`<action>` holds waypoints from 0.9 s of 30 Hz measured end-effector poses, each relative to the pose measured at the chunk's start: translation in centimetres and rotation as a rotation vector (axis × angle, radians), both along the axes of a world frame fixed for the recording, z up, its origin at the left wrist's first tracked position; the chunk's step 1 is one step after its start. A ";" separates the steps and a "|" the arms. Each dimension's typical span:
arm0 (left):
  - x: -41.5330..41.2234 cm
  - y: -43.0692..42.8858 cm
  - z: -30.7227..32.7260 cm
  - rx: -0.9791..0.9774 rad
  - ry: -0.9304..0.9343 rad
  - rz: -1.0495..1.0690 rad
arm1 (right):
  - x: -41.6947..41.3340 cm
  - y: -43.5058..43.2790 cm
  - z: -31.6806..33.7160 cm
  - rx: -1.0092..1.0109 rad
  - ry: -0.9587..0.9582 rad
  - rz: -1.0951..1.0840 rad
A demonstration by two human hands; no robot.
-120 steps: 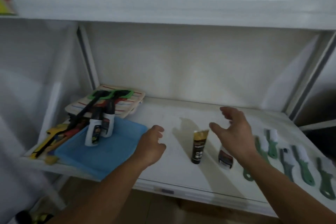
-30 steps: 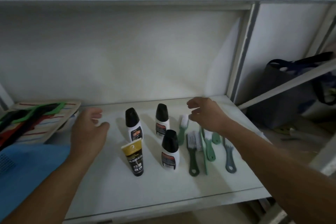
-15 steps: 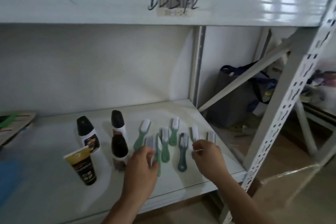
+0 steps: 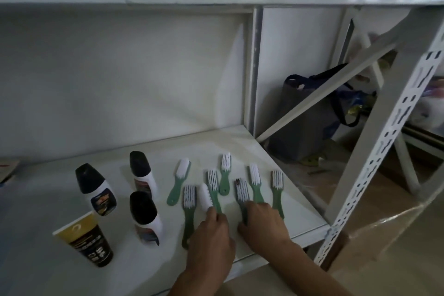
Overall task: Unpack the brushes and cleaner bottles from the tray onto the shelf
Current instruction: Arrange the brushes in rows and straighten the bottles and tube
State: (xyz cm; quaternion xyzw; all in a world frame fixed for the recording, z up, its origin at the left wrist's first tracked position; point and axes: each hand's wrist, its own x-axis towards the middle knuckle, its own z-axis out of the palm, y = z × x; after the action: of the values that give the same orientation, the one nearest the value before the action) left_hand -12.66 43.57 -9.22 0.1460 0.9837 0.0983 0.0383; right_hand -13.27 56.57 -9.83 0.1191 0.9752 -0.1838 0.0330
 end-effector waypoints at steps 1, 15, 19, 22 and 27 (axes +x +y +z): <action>0.2 0.0 -0.2 -0.026 -0.001 -0.024 | 0.4 0.1 0.1 0.016 -0.022 0.005; -3.2 -0.7 -1.4 -0.165 0.115 -0.149 | -10.2 -0.5 -1.1 0.377 0.136 0.280; -4.1 -1.1 -2.2 -0.069 0.056 -0.150 | -13.3 0.0 -0.6 0.416 0.093 0.228; -5.0 -1.0 -3.9 -0.023 0.108 -0.119 | -14.5 0.3 -0.1 0.389 0.049 0.208; -4.9 -1.4 -4.4 0.051 0.110 -0.139 | -12.4 -1.4 0.2 0.258 0.194 0.233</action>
State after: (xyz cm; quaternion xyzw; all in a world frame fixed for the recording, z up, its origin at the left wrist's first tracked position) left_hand -17.54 42.20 -13.65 0.2199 0.9690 0.1121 -0.0130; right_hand -25.66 55.16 -9.66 -0.0095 0.9964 -0.0627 -0.0555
